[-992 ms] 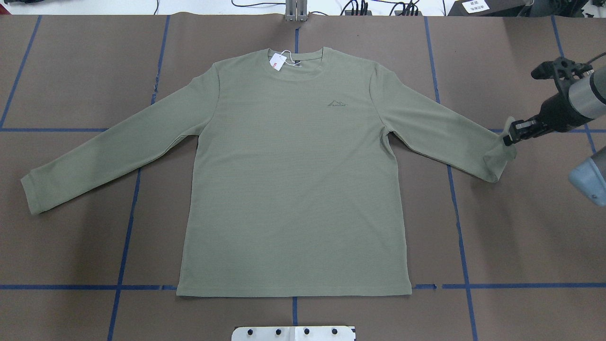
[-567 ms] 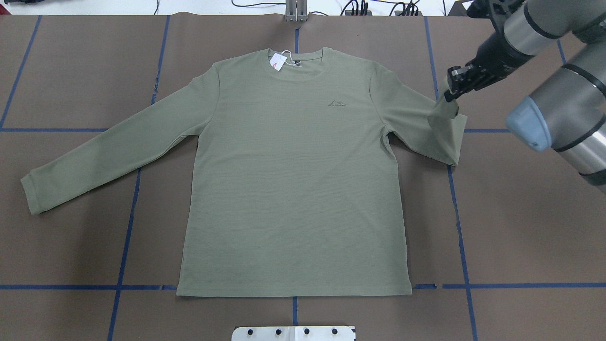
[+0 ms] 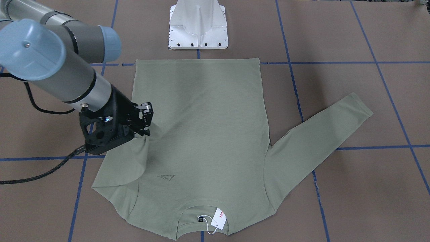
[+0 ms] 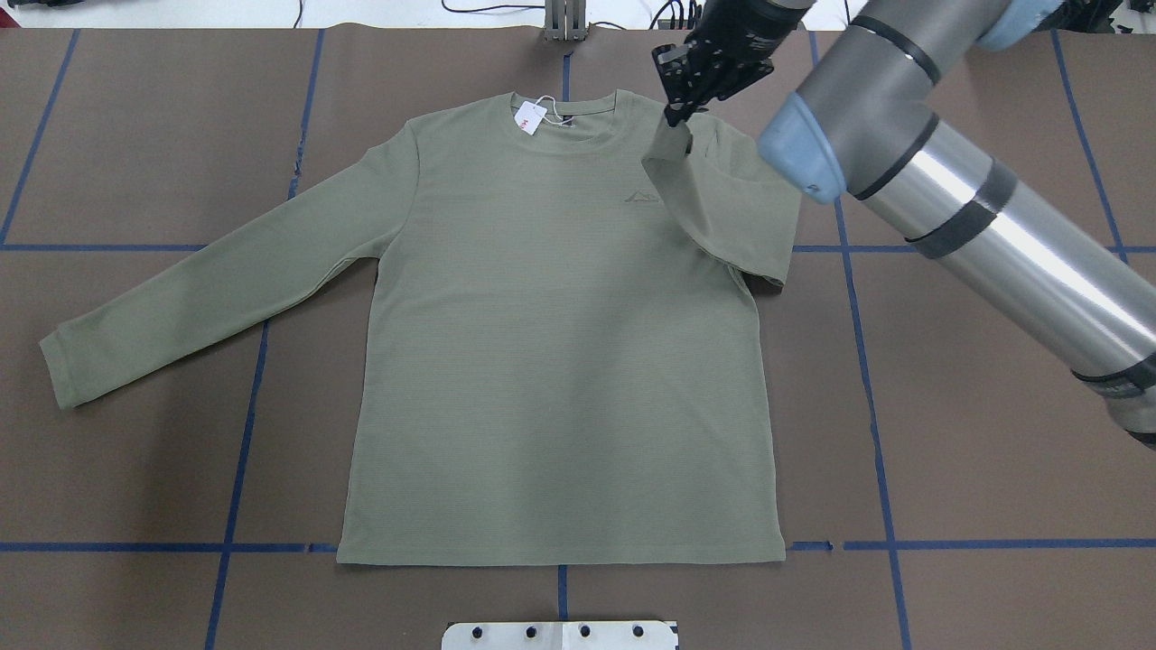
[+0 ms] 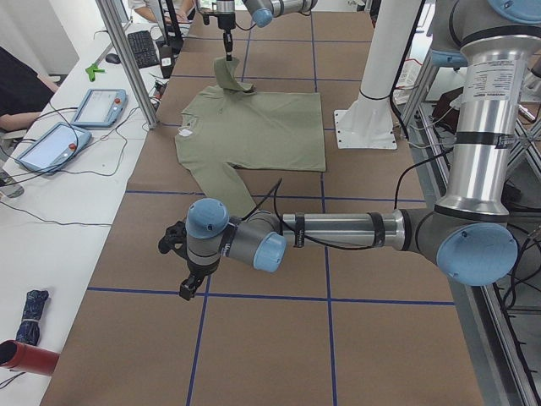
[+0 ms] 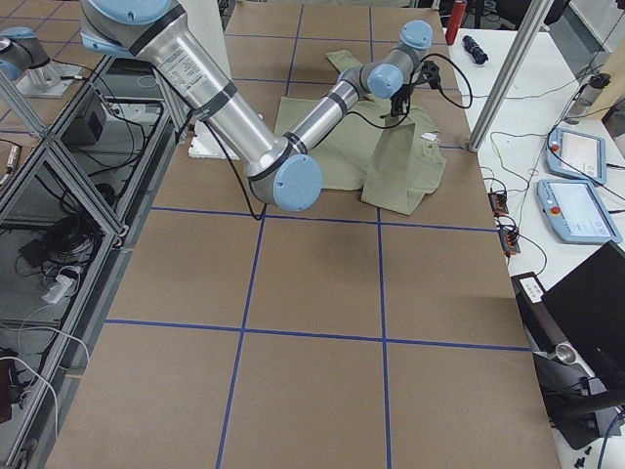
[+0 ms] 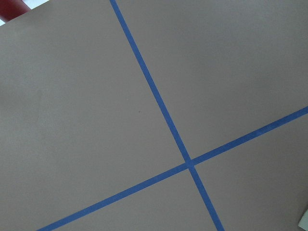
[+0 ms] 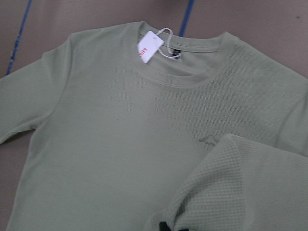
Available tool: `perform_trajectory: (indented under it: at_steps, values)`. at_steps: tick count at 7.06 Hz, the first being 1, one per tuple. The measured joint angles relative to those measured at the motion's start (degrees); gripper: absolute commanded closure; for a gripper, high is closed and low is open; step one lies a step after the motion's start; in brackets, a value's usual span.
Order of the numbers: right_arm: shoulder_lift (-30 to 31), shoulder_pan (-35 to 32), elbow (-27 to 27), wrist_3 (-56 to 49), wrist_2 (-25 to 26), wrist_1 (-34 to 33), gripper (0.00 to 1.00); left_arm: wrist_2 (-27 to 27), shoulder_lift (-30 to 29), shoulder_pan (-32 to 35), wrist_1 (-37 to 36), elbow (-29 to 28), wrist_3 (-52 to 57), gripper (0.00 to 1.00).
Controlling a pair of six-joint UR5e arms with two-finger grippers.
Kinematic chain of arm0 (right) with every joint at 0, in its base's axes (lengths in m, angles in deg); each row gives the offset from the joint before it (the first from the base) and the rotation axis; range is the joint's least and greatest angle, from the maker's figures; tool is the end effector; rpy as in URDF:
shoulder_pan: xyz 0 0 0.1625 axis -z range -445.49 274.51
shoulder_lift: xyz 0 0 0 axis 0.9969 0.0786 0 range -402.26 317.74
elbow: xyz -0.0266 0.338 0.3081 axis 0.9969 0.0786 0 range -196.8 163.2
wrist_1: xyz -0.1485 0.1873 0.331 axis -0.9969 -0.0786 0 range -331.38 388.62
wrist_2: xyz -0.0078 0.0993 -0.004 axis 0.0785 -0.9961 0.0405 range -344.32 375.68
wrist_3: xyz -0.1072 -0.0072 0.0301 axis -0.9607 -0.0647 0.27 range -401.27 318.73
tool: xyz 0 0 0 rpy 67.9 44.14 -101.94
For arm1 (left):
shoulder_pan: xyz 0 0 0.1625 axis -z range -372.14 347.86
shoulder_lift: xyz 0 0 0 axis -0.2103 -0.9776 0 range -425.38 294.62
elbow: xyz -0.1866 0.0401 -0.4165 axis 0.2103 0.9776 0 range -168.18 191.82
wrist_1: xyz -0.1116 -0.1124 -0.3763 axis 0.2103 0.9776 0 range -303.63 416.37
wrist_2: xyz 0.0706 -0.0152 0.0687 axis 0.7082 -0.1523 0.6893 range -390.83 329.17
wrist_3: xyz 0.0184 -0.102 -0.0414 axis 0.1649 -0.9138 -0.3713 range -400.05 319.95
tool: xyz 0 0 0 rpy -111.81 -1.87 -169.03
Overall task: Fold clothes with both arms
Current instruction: 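Carry the sleeve with the right gripper across the shirt toward the far shoulder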
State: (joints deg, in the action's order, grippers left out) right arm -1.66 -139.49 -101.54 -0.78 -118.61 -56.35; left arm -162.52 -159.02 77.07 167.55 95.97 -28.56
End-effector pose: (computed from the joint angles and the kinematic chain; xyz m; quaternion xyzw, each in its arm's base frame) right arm -0.3963 -0.6396 0.1687 0.0905 -0.5078 -0.1238 0.8477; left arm -0.0518 -0.5368 0.6810 0.1860 0.3351 0.1569 0.9102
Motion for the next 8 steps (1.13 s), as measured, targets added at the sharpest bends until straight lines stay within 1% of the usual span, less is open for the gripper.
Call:
perform_trajectory:
  at_steps: [1,2,4,6,7,8]
  values:
    - [-3.16,2.89,2.33,2.95,2.13,2.81,1.00,0.00,0.09,0.00,0.00,-0.12,0.02,0.00]
    - [-5.64,6.39,3.55,6.56,5.70,5.30,1.00,-0.03,0.15,0.00,0.00,-0.39,0.04,0.00]
    - [-9.88,14.63,4.87,12.16,14.29,7.32,1.00,-0.01,0.17,0.00,0.38,-1.61,0.14,0.00]
    - [-11.25,20.40,5.83,14.24,21.52,8.65,1.00,0.01,0.12,-0.03,2.41,-3.60,0.10,0.00]
    - [-11.57,21.70,6.85,14.49,23.68,8.95,1.00,0.01,0.05,-0.04,3.11,-4.27,0.04,0.00]
    - [-11.78,22.19,7.91,14.58,24.61,9.08,1.00,-0.03,0.00,-0.04,3.43,-4.60,-0.02,0.00]
